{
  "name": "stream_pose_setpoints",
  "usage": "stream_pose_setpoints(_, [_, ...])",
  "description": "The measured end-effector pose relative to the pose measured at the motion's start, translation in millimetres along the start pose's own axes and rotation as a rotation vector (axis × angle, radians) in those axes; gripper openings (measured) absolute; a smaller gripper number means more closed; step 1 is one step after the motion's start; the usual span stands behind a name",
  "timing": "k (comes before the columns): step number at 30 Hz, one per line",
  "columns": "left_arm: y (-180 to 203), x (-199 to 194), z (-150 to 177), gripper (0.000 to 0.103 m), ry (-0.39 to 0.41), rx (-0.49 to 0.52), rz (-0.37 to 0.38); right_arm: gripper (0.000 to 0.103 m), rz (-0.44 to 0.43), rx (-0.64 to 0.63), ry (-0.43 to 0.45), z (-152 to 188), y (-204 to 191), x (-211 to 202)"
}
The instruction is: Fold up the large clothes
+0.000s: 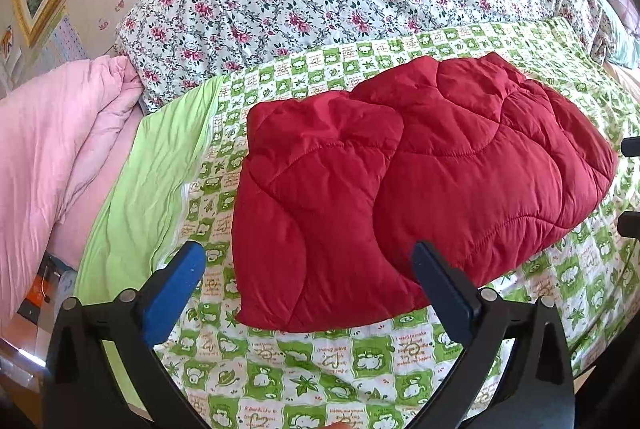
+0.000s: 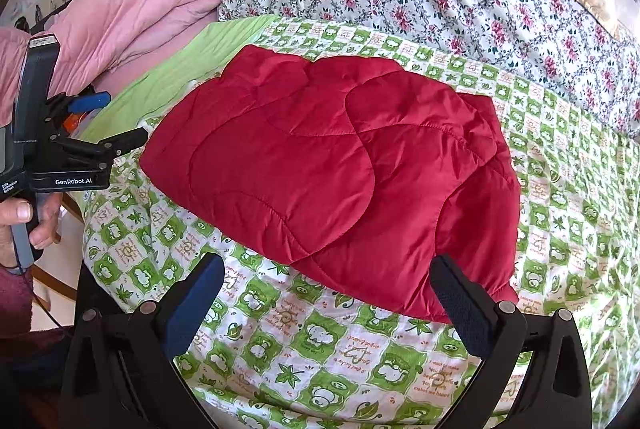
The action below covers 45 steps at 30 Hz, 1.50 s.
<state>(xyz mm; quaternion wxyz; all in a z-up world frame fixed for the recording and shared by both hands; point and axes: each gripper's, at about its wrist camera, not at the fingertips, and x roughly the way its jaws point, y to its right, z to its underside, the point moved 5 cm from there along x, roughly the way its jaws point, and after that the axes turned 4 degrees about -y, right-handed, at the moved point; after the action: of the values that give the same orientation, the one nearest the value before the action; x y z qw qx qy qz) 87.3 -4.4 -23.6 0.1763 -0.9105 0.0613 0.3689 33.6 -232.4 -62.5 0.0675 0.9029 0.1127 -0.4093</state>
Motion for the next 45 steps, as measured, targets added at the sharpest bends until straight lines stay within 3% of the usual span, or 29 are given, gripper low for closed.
stream_pose_setpoints(21, [11.1,29.7,-15.4,0.103,-0.056,0.033,0.014,0.103,-0.028,-0.006,-0.045,-22.9,17.9,35.2])
stream_pose_setpoints(45, [13.0,36.8,-31.8,0.103,-0.043,0.025,0.028,0.103,-0.034,-0.043,-0.041,-50.2,25.5,42.2])
